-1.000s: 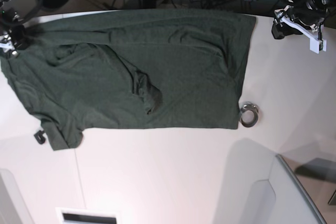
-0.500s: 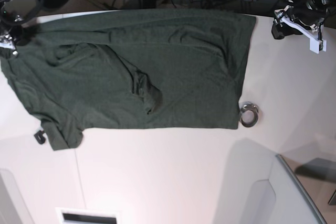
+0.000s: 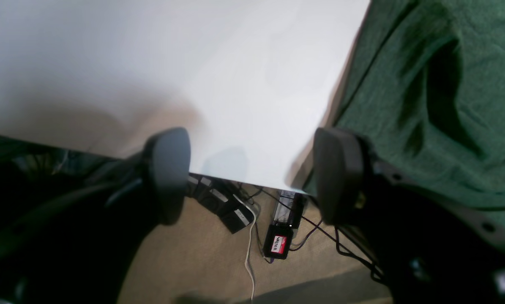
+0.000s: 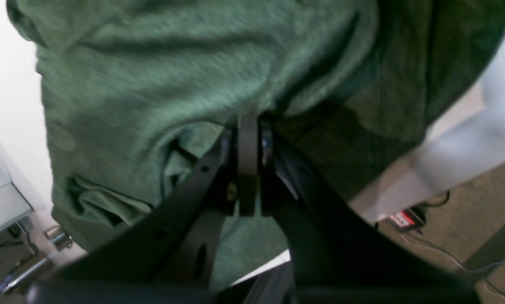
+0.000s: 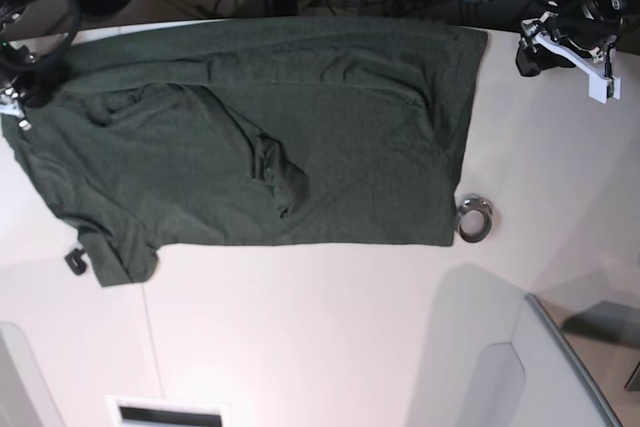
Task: Layout the t-shirt on the table in an organized manner, then fold the t-shirt properly
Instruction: 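Release the shirt with both grippers and raise them off the fabric, then move the right gripper to the shirt hem corner and grasp it, then lower the left gripper to the opposite hem corner and grasp it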
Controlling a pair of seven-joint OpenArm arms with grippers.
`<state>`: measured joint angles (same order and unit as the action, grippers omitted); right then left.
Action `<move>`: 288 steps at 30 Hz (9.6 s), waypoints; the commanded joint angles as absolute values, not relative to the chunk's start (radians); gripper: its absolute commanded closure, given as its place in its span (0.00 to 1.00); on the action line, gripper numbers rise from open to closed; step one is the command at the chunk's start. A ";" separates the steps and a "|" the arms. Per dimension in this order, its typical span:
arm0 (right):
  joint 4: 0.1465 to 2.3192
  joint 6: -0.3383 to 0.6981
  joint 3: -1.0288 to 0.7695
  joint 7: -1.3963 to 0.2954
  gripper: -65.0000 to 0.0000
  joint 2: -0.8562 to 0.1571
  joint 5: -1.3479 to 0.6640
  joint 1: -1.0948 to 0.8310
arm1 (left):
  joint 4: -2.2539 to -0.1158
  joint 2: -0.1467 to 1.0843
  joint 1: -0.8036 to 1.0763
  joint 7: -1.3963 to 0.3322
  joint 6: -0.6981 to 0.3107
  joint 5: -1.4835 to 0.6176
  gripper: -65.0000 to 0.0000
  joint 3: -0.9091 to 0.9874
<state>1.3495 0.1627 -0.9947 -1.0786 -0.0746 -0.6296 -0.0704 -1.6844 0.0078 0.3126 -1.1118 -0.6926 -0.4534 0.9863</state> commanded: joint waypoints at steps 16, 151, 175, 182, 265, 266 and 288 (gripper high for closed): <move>1.245 0.160 -0.943 -1.070 0.85 -0.140 -0.645 0.030 | -1.696 0.019 0.312 -1.099 -0.698 -0.466 0.33 0.987; 1.647 0.412 -0.344 -1.047 0.51 -0.404 -0.438 -0.058 | -1.662 0.088 0.294 -1.009 -0.698 -0.334 0.33 0.823; 0.251 0.409 0.116 -0.246 0.98 -0.384 -0.364 0.740 | -1.662 0.087 0.297 -1.009 -0.698 -0.335 0.33 0.825; 0.242 0.068 0.174 -0.107 0.93 -0.387 -0.364 0.713 | -1.662 0.087 0.317 -1.007 -0.698 -0.335 0.33 0.826; 1.661 0.607 -0.265 -1.032 0.76 -0.137 -0.337 0.105 | -1.096 0.122 -0.274 -0.731 -0.460 -0.217 0.33 0.286; 1.661 0.607 -0.265 -1.032 0.76 -0.139 -0.337 0.105 | -1.081 0.119 -0.280 -0.756 -0.495 -0.232 0.33 0.292; 1.655 0.607 -0.265 -1.030 0.76 -0.139 -0.337 0.085 | -0.863 0.202 -0.397 -0.814 -0.630 -0.506 0.28 0.469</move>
<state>1.6417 0.6033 -0.2619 -1.0481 -0.1295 -0.3256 0.0689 -0.8444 0.1902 -0.3687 -0.8276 -0.6220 -0.4843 0.4683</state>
